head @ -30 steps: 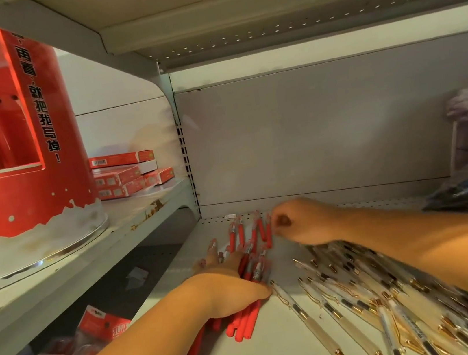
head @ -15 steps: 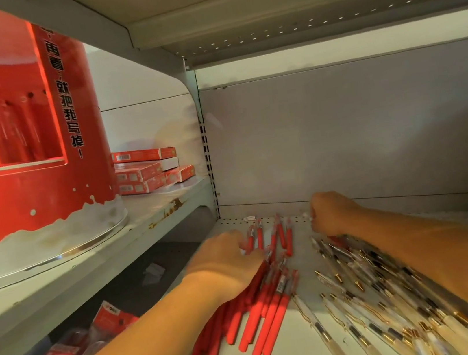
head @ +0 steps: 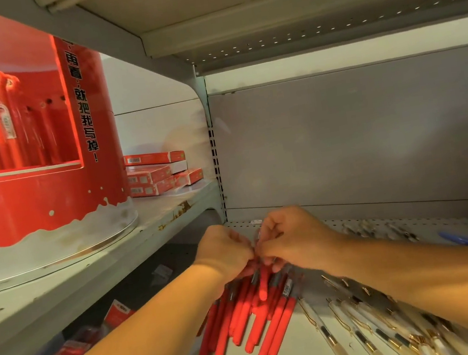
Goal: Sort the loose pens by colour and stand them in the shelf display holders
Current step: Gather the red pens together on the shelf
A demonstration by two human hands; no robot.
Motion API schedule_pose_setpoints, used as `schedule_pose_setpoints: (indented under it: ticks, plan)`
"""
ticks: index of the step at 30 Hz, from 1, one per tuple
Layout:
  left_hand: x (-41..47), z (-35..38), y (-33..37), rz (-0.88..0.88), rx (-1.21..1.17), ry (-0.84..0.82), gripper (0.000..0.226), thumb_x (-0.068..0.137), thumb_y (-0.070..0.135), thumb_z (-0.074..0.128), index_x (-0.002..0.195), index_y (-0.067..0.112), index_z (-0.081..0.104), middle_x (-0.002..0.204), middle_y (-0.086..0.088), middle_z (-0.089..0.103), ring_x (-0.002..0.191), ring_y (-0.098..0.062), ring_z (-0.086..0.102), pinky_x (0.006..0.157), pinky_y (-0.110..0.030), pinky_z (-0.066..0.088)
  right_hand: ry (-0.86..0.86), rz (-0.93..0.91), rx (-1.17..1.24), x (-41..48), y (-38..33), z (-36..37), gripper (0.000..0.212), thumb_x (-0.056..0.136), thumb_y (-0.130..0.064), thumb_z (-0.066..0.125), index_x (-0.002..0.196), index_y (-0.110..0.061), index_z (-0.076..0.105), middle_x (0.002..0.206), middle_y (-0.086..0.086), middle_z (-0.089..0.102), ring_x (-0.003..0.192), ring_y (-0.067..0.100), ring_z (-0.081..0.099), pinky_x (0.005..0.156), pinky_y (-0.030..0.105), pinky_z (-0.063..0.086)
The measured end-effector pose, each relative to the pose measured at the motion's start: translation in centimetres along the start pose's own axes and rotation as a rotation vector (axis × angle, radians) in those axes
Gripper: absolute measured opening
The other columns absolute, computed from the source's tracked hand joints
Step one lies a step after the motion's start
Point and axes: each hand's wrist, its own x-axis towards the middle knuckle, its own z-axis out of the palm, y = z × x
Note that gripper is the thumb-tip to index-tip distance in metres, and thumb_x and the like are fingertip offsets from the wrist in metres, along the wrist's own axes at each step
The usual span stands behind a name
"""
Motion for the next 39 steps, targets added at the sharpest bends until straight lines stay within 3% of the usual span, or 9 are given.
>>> schedule_pose_setpoints:
  ticks: [8, 12, 17, 23, 27, 31, 34, 36, 39]
  plan:
    - [-0.9, 1.4, 0.4, 0.231, 0.61, -0.05, 0.03, 0.082, 0.056, 0.064, 0.079, 0.026, 0.062, 0.08, 0.004, 0.065, 0.078, -0.015, 0.064, 0.063, -0.026, 0.049, 0.09, 0.247, -0.547, 7.8, 4.2, -2.5, 0.029, 0.09, -0.035, 0.063, 0.07, -0.016, 0.052, 0.065, 0.001, 0.054, 0.053, 0.014, 0.053, 0.045, 0.022, 0.033]
    - [-1.3, 3.5, 0.4, 0.296, 0.821, -0.139, 0.052, 0.079, 0.063, 0.065, 0.112, 0.023, 0.065, 0.103, -0.002, 0.068, 0.095, -0.023, 0.064, 0.083, -0.034, 0.054, -0.004, 0.434, -0.41, 9.5, 4.5, -1.0, 0.048, 0.08, -0.051, 0.074, 0.065, -0.012, 0.051, 0.062, 0.004, 0.056, 0.044, 0.011, 0.061, 0.032, 0.014, 0.037]
    - [-1.0, 2.5, 0.1, 0.243, 0.753, -0.143, 0.038, 0.077, 0.051, 0.072, 0.098, 0.02, 0.068, 0.097, -0.002, 0.066, 0.089, -0.021, 0.064, 0.068, -0.028, 0.048, -0.006, 0.495, -0.514, 11.1, 4.3, 0.8, 0.102, 0.06, -0.055, 0.081, 0.134, 0.002, 0.038, 0.112, 0.015, 0.064, 0.099, 0.028, 0.067, 0.086, 0.04, 0.058]
    - [-1.0, 1.6, 0.2, 0.22, 0.773, -0.157, 0.036, 0.071, 0.056, 0.076, 0.084, 0.026, 0.06, 0.098, 0.002, 0.064, 0.094, -0.02, 0.063, 0.075, -0.028, 0.052, 0.034, 0.537, -0.496, 12.6, 5.0, 1.5, 0.116, 0.064, -0.031, 0.081, 0.145, 0.003, 0.006, 0.109, 0.02, 0.061, 0.095, 0.032, 0.067, 0.082, 0.043, 0.059]
    - [-1.0, 2.0, 0.2, 0.13, 0.885, -0.168, 0.063, 0.066, 0.072, 0.069, 0.112, 0.032, 0.052, 0.118, -0.001, 0.049, 0.115, -0.025, 0.047, 0.096, -0.041, 0.046, 0.076, 0.521, -0.491, 13.2, 5.6, 1.5, 0.073, 0.079, -0.019, 0.067, 0.138, 0.007, 0.033, 0.098, 0.014, 0.066, 0.074, 0.023, 0.067, 0.061, 0.03, 0.055]
    - [-0.9, 1.9, -0.7, -0.023, 0.846, -0.252, 0.106, 0.065, 0.079, 0.061, 0.15, 0.03, 0.022, 0.152, -0.005, 0.026, 0.138, -0.035, 0.03, 0.108, -0.052, 0.036, 0.076, 0.569, -0.62, 13.7, 6.5, 1.8, 0.079, 0.088, -0.022, 0.058, 0.148, 0.006, 0.017, 0.134, 0.016, 0.052, 0.108, 0.026, 0.058, 0.08, 0.03, 0.045]
    - [-1.1, 2.0, -0.9, -0.071, 0.82, -0.293, 0.112, 0.065, 0.084, 0.056, 0.155, 0.032, 0.014, 0.162, -0.005, 0.016, 0.143, -0.038, 0.025, 0.112, -0.055, 0.032, 0.093, 0.435, -0.594, 13.6, 5.9, 1.4, 0.05, 0.098, -0.021, 0.046, 0.146, -0.009, 0.039, 0.147, 0.013, 0.044, 0.13, 0.027, 0.048, 0.105, 0.036, 0.035]
    - [-1.3, 2.2, -0.8, -0.092, 0.822, -0.316, 0.116, 0.063, 0.091, 0.049, 0.155, 0.033, 0.011, 0.164, -0.005, 0.008, 0.147, -0.04, 0.014, 0.114, -0.06, 0.025, 0.097, 0.423, -0.45, 12.8, 5.0, 0.4, 0.045, 0.099, -0.013, 0.045, 0.143, -0.005, 0.042, 0.135, 0.017, 0.054, 0.113, 0.028, 0.058, 0.093, 0.04, 0.046]
    - [-1.9, 2.7, -0.4, -0.114, 0.901, -0.361, 0.124, 0.055, 0.099, 0.044, 0.155, 0.035, 0.008, 0.166, -0.004, -0.006, 0.149, -0.043, 0.0, 0.114, -0.067, 0.015, 0.092, 0.421, -0.258, 11.6, 3.6, -1.6, 0.054, 0.097, -0.008, 0.048, 0.144, 0.006, 0.027, 0.07, 0.018, 0.06, 0.045, 0.019, 0.057, 0.039, 0.025, 0.046]
